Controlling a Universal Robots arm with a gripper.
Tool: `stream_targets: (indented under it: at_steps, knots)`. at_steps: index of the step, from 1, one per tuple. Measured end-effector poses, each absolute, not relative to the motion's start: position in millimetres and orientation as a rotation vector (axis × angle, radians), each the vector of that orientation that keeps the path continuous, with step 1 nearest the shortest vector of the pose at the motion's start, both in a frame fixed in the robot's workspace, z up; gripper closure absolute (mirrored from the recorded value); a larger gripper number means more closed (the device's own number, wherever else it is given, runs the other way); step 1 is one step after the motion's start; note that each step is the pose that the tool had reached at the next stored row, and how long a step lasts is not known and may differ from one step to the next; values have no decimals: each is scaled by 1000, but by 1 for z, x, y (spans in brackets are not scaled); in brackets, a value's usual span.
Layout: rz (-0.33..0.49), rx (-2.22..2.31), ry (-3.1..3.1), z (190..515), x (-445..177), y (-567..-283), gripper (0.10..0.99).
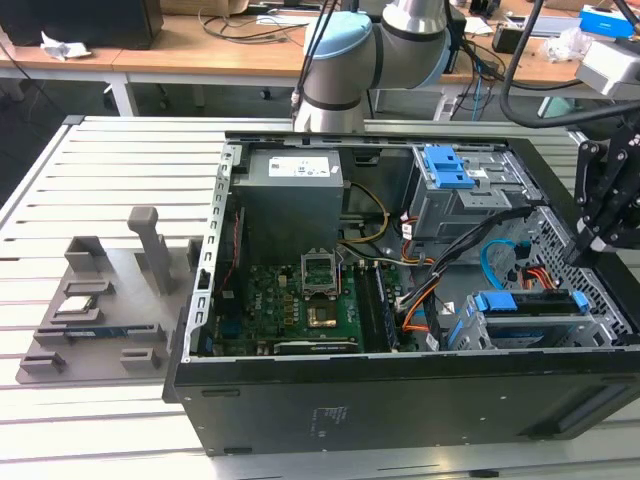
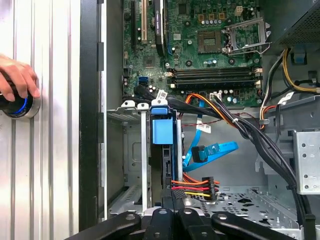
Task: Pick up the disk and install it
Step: 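Insert the second disk wire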
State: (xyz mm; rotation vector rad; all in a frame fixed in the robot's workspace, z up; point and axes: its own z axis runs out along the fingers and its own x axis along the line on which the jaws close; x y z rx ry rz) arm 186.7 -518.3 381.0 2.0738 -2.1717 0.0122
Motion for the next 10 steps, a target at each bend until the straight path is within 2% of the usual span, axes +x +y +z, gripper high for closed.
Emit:
stream_targets:
  at_steps: [1, 3, 10]
  knots:
    - [12, 2074, -2172, 381, 187, -518, 851]
    - [12, 2074, -2172, 381, 187, -518, 725]
    - [12, 2074, -2172, 378, 158, -495, 725]
